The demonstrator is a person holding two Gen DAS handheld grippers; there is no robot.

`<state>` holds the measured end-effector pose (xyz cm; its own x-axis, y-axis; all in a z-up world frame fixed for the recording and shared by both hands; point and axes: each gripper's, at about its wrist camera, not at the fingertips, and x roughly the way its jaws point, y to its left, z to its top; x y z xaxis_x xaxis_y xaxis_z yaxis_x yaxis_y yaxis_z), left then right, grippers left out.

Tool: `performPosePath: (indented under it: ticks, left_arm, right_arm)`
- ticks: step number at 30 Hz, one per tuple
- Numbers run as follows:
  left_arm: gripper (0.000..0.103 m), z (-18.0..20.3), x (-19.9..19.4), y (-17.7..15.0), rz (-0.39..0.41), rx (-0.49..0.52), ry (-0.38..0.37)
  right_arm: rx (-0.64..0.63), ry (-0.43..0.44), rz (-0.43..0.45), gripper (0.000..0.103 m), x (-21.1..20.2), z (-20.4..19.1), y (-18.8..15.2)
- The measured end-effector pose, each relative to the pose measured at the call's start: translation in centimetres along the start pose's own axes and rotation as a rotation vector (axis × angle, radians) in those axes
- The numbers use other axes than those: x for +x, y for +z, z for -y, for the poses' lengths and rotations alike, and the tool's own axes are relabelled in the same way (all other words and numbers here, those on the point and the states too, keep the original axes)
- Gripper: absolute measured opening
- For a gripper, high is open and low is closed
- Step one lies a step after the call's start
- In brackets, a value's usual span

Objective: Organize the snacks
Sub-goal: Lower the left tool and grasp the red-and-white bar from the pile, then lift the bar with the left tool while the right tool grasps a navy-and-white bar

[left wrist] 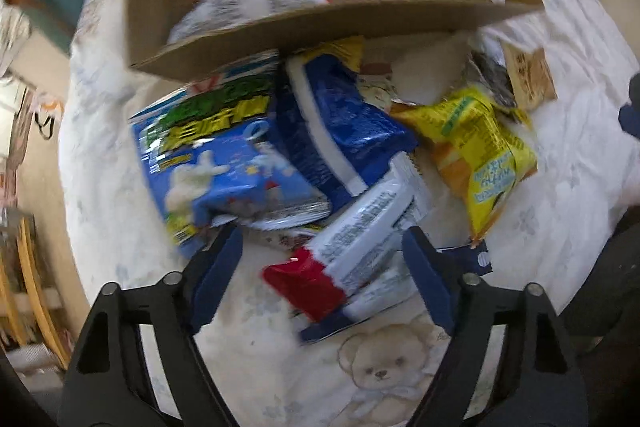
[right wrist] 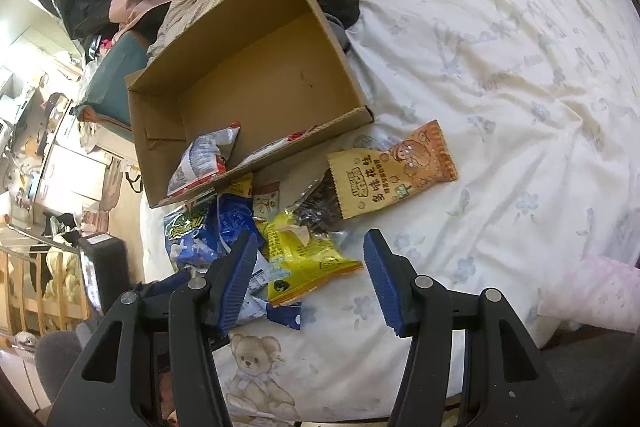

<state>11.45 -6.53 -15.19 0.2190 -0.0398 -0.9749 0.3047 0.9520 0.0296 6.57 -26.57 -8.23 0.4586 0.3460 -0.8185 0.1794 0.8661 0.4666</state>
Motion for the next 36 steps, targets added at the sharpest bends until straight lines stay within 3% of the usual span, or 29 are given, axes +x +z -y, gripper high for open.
performPosePath:
  ticks: [3, 10, 15, 21, 27, 31, 36]
  left_arm:
    - [0.077, 0.7, 0.4, 0.3, -0.007, 0.008, -0.012]
    - [0.029, 1.3, -0.2, 0.4, -0.012, 0.010, -0.080]
    - [0.012, 0.6, -2.5, 0.2, 0.012, -0.041, -0.186]
    - [0.007, 0.0, -6.7, -0.3, 0.084, -0.042, -0.250]
    - [0.007, -2.3, -9.7, -1.3, 0.185, -0.081, -0.235]
    - [0.006, -4.6, -11.3, -2.4, 0.223, -0.156, -0.214]
    - [0.006, -6.5, -12.7, -3.6, 0.275, -0.224, -0.191]
  right_arm:
    - [0.011, 0.003, -0.006, 0.058, 0.1, 0.4, 0.1]
    - [0.022, -0.004, -0.026, 0.058, 0.6, 0.6, 0.2]
    - [0.012, -0.023, -0.042, 0.058, 1.1, 0.3, 0.2]
    - [0.000, -0.043, -0.040, 0.058, 1.0, 0.3, 0.0]
    - [0.008, -0.026, -0.071, 0.058, 1.3, 0.4, -0.5]
    - [0.034, 0.052, -0.215, 0.058, 3.8, 0.2, -1.5]
    - [0.070, 0.062, -0.388, 0.058, 8.3, -0.5, -3.6]
